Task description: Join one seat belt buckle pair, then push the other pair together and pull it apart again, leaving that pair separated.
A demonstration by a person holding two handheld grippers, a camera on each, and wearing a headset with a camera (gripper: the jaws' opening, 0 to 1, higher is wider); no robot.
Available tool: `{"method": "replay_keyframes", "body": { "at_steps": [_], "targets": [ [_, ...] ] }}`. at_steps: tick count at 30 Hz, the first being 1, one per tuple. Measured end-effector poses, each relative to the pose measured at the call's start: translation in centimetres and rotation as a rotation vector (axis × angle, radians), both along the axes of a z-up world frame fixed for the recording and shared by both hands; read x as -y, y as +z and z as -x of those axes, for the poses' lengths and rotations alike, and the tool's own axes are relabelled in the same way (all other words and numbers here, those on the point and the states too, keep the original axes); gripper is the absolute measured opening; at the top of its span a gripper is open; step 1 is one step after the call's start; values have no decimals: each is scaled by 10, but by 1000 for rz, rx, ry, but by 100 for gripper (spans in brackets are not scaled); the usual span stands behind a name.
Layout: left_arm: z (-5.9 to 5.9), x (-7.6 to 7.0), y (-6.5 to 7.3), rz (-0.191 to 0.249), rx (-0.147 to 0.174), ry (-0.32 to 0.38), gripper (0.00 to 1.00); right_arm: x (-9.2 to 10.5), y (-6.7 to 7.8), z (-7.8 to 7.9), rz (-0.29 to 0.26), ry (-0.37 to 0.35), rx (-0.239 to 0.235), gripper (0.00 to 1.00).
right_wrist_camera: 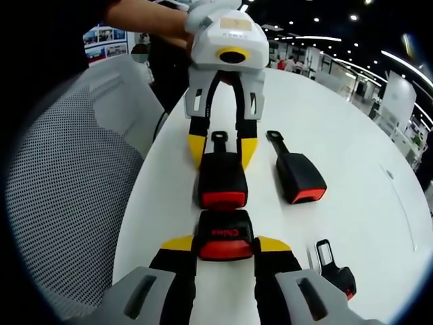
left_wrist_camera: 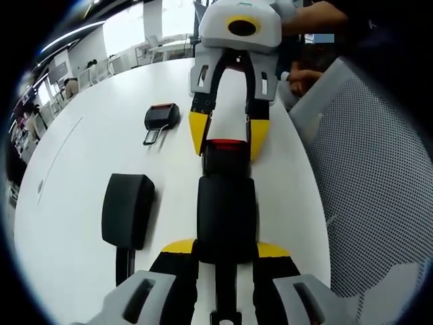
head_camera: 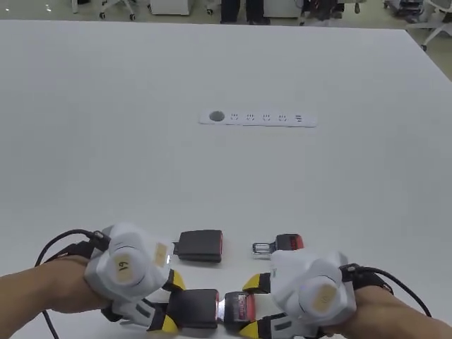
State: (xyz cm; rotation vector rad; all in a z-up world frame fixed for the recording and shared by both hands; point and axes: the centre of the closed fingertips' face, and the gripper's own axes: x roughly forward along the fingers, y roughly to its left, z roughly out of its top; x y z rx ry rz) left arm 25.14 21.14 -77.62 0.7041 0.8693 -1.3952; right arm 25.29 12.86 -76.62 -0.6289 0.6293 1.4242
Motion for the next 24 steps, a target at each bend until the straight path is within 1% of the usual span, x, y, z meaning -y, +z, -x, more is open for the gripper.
{"method": "replay_keyframes", "body": {
  "at_steps": [4, 5, 11, 15, 18, 20, 24],
  "targets": [
    [0, 1, 0, -4, 6, -3, 31, -3, 0, 0, 5, -4, -2, 29],
    [0, 1, 0, -4, 6, -5, 31, -2, -1, 1, 12, 17, 7, 30],
    [1, 3, 0, -10, 26, -16, 32, -2, -4, 0, 25, 35, 30, 31],
    [0, -1, -1, -21, 37, -5, 33, -1, -2, 1, 38, 61, 59, 32],
    [-2, -1, 1, -19, 37, 19, 37, 1, 0, 1, 46, 68, 66, 37],
    [-2, 1, 5, -2, 27, 39, 38, 2, 2, -1, 42, 66, 69, 38],
    [-4, 3, 11, 4, 32, 48, 39, 3, 7, -4, 44, 63, 80, 41]
  ]
}}
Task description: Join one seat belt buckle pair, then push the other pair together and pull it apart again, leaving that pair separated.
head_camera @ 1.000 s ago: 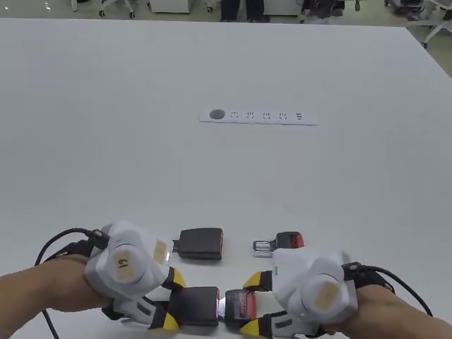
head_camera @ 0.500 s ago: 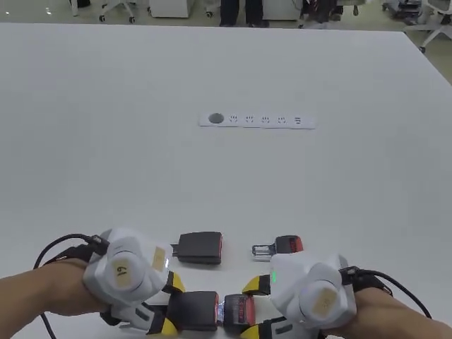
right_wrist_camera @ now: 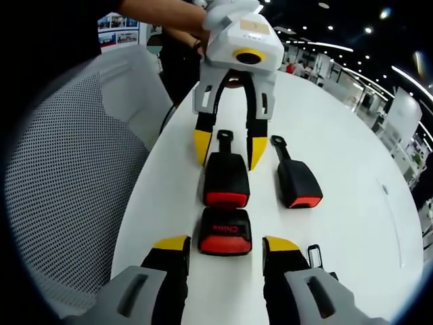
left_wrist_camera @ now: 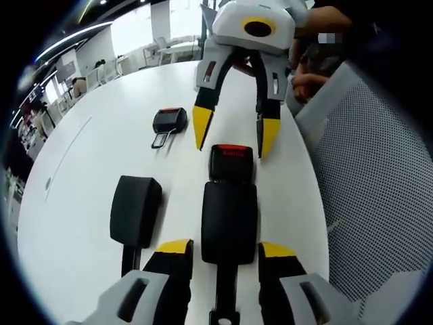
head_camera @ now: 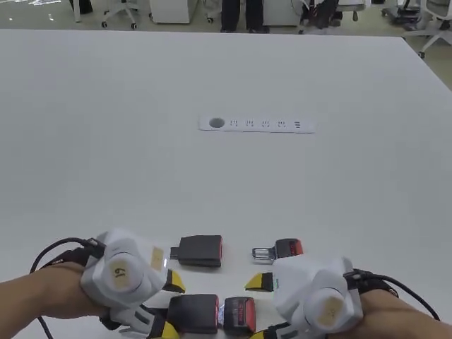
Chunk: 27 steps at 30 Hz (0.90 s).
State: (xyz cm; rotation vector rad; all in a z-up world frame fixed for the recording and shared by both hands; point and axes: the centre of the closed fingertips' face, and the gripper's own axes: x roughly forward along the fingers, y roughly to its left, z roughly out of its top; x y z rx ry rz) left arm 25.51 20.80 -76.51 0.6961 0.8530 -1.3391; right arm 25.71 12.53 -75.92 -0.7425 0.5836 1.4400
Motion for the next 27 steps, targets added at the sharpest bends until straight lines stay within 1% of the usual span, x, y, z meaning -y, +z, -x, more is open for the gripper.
{"method": "replay_keyframes", "body": {
  "at_steps": [3, 5, 6, 8, 9, 14, 17, 22, 27],
  "targets": [
    [-3, 0, 4, 5, 7, 8, 41, 1, 7, -3, 4, -1, 12, 42],
    [-6, -1, 12, 7, 15, 12, 41, 3, 13, -5, 5, 0, 17, 44],
    [-6, -1, 12, 8, 15, 13, 41, 3, 16, -7, 9, 0, 21, 45],
    [-10, -1, 15, 15, 19, 21, 42, 4, 17, -11, 10, -1, 28, 45],
    [-12, 0, 19, 19, 22, 28, 43, 5, 21, -13, 11, -2, 33, 46],
    [-22, 0, 31, 33, 35, 38, 43, 10, 30, -25, 5, -15, 50, 47],
    [-28, 1, 37, 37, 42, 41, 43, 14, 33, -33, 9, -22, 59, 47],
    [-45, 1, 46, 49, 60, 52, 43, 23, 37, -45, 16, -39, 70, 47],
    [-57, 2, 50, 54, 68, 55, 43, 33, 37, -60, 22, -61, 78, 47]
  ]
}}
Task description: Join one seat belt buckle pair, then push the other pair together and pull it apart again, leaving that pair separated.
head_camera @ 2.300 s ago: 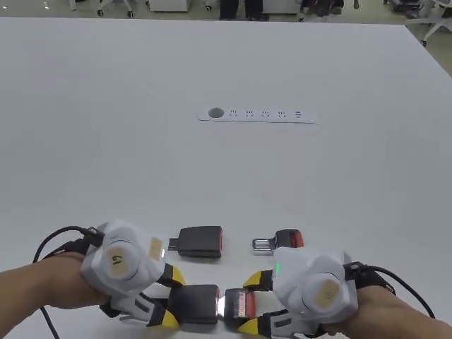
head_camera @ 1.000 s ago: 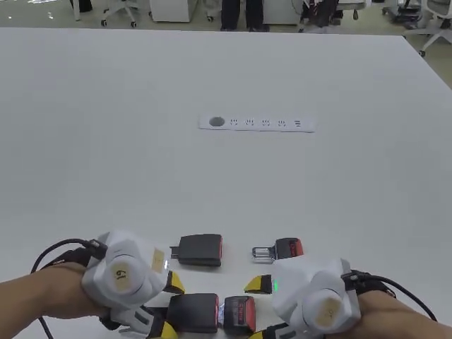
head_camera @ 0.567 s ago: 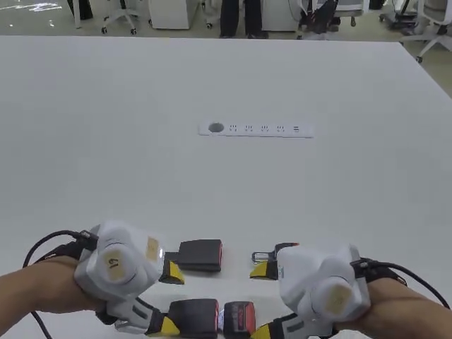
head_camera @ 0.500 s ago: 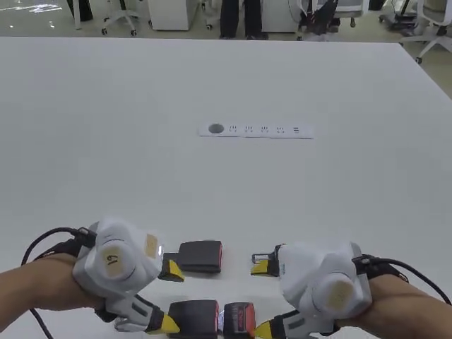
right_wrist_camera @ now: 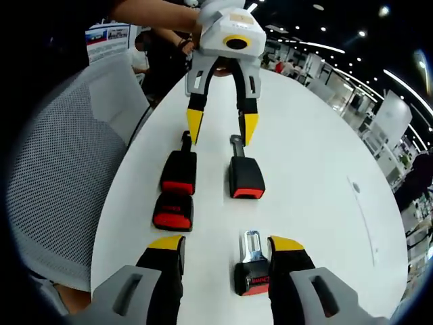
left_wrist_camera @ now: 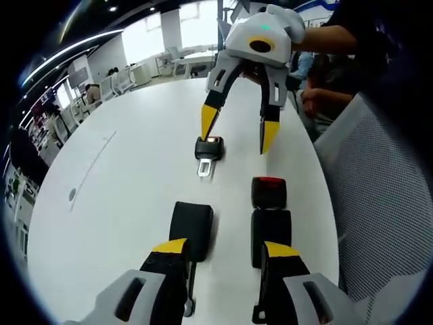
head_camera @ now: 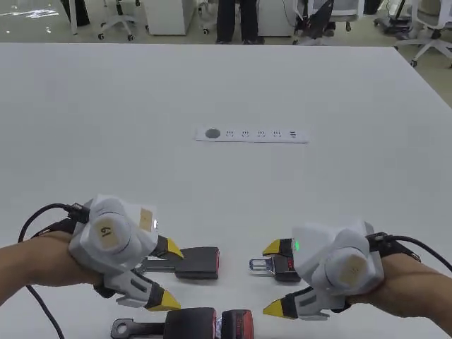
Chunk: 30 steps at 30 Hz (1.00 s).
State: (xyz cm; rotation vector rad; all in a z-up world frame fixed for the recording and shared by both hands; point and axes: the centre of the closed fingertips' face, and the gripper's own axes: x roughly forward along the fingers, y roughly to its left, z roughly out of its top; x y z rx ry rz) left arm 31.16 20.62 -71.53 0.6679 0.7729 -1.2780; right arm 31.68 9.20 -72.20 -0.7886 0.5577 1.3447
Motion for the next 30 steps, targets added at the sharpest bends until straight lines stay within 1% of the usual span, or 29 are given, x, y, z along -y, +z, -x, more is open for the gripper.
{"method": "replay_keyframes", "body": {
  "at_steps": [4, 8, 11, 13, 15, 16, 18, 20, 24, 27, 29, 30],
  "targets": [
    [-9, 1, 2, -3, 3, 3, 43, 7, -1, -9, 9, -15, 1, 47],
    [-18, 2, 0, -10, 6, 2, 43, 14, -4, -18, 21, -22, 1, 47],
    [-25, 0, -3, -22, 6, 1, 43, 19, -9, -24, 30, -24, -1, 47],
    [-30, -2, -7, -30, 6, -1, 43, 21, -8, -26, 35, -24, -3, 46],
    [-33, 0, -9, -36, 3, -3, 43, 24, -13, -29, 46, -23, -7, 46],
    [-35, 0, -10, -38, 1, -3, 43, 26, -17, -31, 52, -24, -10, 46],
    [-39, 0, -13, -42, -1, -1, 43, 29, -20, -33, 58, -22, -13, 45],
    [-40, 2, -12, -46, -6, -3, 43, 32, -22, -34, 65, -23, -21, 45],
    [-42, 2, -21, -59, -20, -11, 42, 37, -27, -35, 80, -20, -32, 44],
    [-43, 1, -29, -73, -38, -17, 42, 41, -33, -39, 92, -20, -42, 42],
    [-43, 1, -31, -79, -44, -21, 41, 43, -34, -39, 97, -21, -48, 41],
    [-43, 1, -33, -84, -49, -23, 41, 44, -37, -40, 99, -18, -51, 41]
  ]
}}
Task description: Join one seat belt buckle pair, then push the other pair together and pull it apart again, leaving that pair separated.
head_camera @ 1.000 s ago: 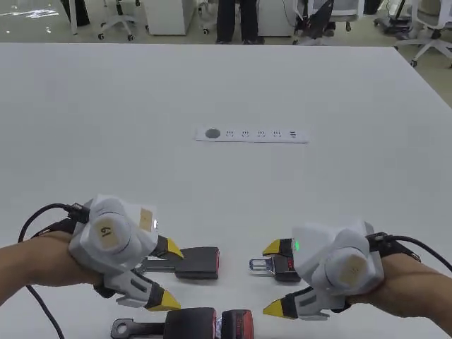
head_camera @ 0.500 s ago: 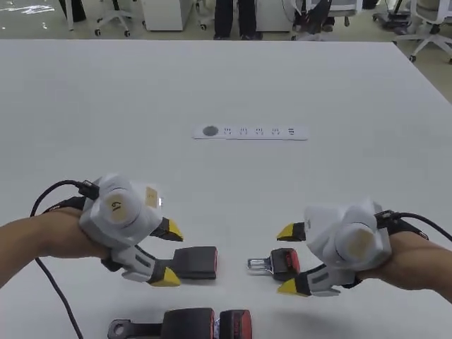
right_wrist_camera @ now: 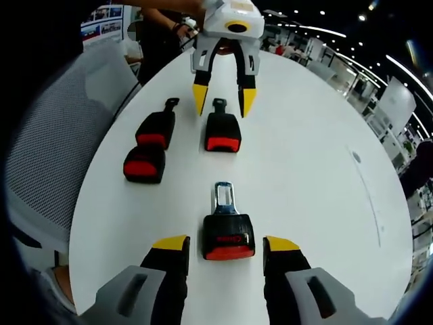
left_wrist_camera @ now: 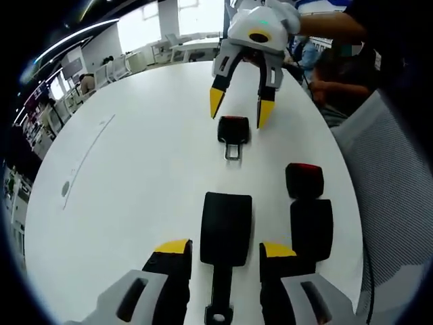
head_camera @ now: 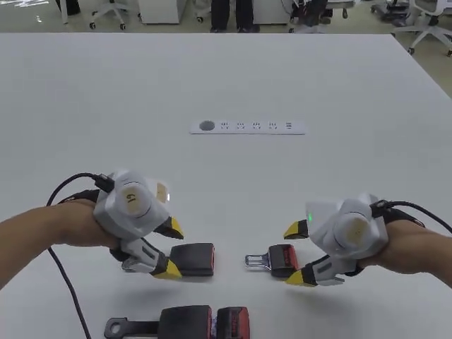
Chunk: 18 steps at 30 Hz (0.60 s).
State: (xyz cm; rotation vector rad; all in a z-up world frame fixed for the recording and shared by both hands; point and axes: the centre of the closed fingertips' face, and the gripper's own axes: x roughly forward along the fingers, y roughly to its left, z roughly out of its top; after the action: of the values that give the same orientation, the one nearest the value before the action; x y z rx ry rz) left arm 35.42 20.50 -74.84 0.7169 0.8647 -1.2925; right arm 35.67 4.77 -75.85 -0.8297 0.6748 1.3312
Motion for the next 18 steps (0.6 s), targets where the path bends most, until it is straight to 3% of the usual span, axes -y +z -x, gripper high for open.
{"method": "replay_keyframes", "body": {
  "at_steps": [6, 18],
  "targets": [
    [-2, -2, -12, -13, -12, -13, 35, 1, -7, 1, 15, 7, -18, 35],
    [-1, -4, -16, -29, -1, -46, 31, 1, -14, -2, 28, 22, -5, 31]
  ]
}}
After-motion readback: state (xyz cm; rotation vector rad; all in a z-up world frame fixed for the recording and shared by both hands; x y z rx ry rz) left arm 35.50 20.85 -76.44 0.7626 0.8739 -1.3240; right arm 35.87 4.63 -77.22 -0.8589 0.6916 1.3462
